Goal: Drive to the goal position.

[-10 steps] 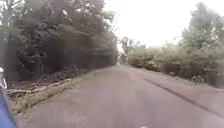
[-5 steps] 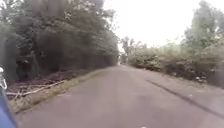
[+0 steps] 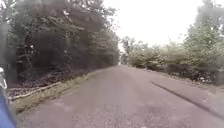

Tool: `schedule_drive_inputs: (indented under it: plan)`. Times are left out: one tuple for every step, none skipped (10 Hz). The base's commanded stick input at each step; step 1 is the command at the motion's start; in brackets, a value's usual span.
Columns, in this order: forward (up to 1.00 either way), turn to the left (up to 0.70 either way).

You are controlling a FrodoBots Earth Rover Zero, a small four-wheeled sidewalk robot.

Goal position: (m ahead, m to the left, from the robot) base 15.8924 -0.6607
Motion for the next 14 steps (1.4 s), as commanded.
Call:
schedule_drive_inputs:
  plan:
    - [0.7, -0.01]
    - [0.7, -0.01]
    - [0.7, -0.01]
    - [0.7, -0.01]
    - [0.7, -0.01]
    - [0.7, -0.01]
    - [0.7, -0.01]
    - [0.7, -0.01]
    - [0.7, -0.01]
    - [0.7, -0.01]
    - [0.7, -0.01]
    - [0.7, -0.01]
    - [0.7, -0.01]
    - [0.7, -0.01]
